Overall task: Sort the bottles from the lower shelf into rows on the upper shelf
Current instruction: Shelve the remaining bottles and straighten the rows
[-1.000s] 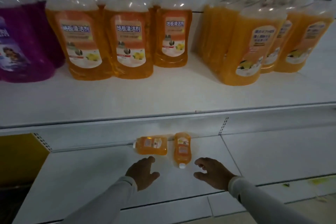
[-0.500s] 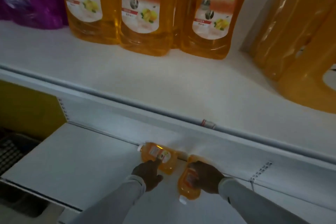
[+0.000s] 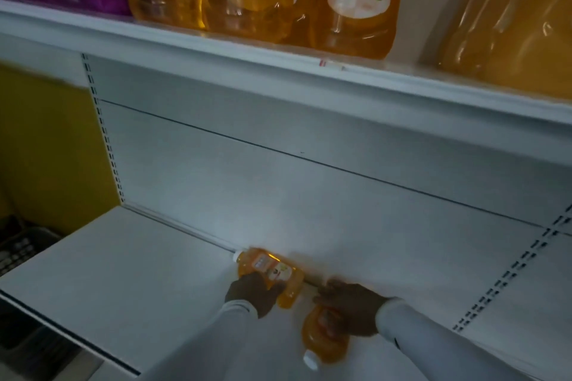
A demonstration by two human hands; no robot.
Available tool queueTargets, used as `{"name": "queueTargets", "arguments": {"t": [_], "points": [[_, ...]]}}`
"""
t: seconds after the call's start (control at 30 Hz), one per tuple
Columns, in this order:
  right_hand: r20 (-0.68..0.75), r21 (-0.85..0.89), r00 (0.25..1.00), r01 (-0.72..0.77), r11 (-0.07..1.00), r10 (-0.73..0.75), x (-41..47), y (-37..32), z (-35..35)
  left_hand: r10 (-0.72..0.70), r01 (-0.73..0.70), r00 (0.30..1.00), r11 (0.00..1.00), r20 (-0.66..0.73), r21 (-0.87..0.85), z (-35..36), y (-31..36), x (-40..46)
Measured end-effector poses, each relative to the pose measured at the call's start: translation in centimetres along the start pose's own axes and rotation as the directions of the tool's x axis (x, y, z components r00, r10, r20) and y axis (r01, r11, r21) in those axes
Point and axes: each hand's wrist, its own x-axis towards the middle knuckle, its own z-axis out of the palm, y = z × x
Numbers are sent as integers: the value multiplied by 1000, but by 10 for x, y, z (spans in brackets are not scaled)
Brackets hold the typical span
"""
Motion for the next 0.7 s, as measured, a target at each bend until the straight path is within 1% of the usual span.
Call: {"name": "queueTargets", "arguments": {"t": [0.07, 0.1, 0.13, 0.2, 0.27, 0.37, 0.43, 0.5, 0.57, 0.63, 0.7], "points": [[-21, -10, 999, -39, 999, 39, -2, 1, 3, -63, 62, 998, 995, -6, -75, 3, 3, 5], [-16, -13, 996, -83, 996, 83, -5, 2, 4, -93, 92, 996, 990, -2, -106, 3, 5, 6], [21, 2, 988, -153, 988, 153, -9, 2, 6, -119, 117, 993, 985, -4, -130, 3, 7, 8], [120, 106, 949, -303, 947, 291, -20, 2, 14, -166, 163, 986, 972, -4, -169, 3, 10, 8], [173, 251, 916, -397, 883, 362, -30, 0, 22, -207, 203, 978, 953, 7, -225, 4, 12, 7], [218, 390, 878, -478, 787, 426, -38, -4, 36, -297, 291, 954, 880, 45, -375, 15, 12, 12], [207, 448, 854, -517, 730, 478, -41, -11, 41, -360, 338, 931, 796, 56, -502, 24, 11, 22], [212, 504, 841, -530, 682, 498, -45, -16, 45, -422, 374, 902, 658, 92, -653, 27, 16, 25], [244, 578, 844, -522, 627, 478, -50, -24, 50, -441, 372, 891, 575, 107, -729, 25, 21, 20], [288, 673, 851, -507, 539, 439, -55, -29, 53, -429, 375, 893, 545, 134, -750, 24, 18, 19], [314, 720, 847, -507, 474, 429, -58, -33, 56, -341, 352, 924, 575, 175, -738, 17, 14, 11]]}}
